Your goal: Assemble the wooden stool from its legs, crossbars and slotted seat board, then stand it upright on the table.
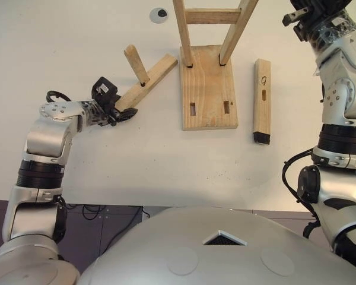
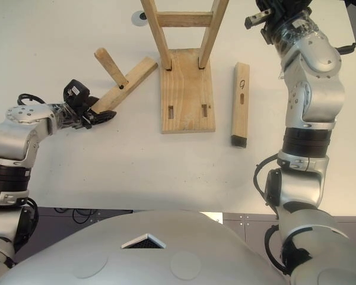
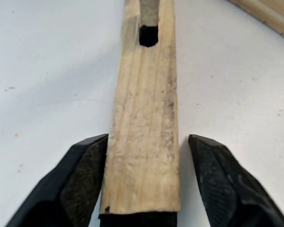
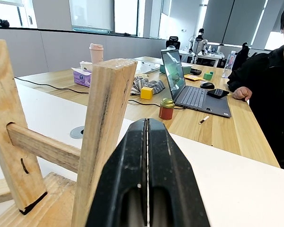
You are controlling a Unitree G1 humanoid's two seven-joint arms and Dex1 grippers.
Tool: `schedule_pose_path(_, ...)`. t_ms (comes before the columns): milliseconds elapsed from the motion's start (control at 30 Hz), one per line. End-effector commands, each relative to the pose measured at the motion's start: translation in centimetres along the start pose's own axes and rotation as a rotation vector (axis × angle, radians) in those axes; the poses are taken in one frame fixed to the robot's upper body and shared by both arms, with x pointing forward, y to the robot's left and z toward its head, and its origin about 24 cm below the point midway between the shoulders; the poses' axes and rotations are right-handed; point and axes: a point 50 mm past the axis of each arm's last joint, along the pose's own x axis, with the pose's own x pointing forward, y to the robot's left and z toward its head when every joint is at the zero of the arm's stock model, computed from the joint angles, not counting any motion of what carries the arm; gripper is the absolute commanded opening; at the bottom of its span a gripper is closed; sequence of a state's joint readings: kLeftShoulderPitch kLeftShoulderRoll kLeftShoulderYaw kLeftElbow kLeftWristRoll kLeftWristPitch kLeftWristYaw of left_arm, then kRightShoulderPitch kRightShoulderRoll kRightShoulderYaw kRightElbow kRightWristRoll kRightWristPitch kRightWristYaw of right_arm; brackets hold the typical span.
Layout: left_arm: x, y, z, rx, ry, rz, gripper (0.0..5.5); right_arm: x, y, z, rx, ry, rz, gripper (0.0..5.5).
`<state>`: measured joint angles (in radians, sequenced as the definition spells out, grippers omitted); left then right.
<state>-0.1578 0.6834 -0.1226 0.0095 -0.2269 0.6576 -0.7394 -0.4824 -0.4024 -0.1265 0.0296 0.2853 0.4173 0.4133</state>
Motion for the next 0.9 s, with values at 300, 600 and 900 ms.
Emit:
schedule_pose_path(300, 0.1, 2.2, 0.3, -0.163, -0.184, 0.201, 1.99, 0.6, -1.2, 0.4, 0.125, 0.031, 0.023, 0.27)
schedule_pose_path(600, -4.2, 1.0, 11.6, -0.304, -0.891, 0.013, 1.99, 3.0, -3.1, 5.3, 0.505, -0.044, 0.18, 1.72)
schedule_pose_path(900, -7.9, -6.1, 17.5, -0.256, -1.03, -0.582, 1.99, 3.0, 0.6, 9.3, 0.749, -0.051, 0.668, 3.18)
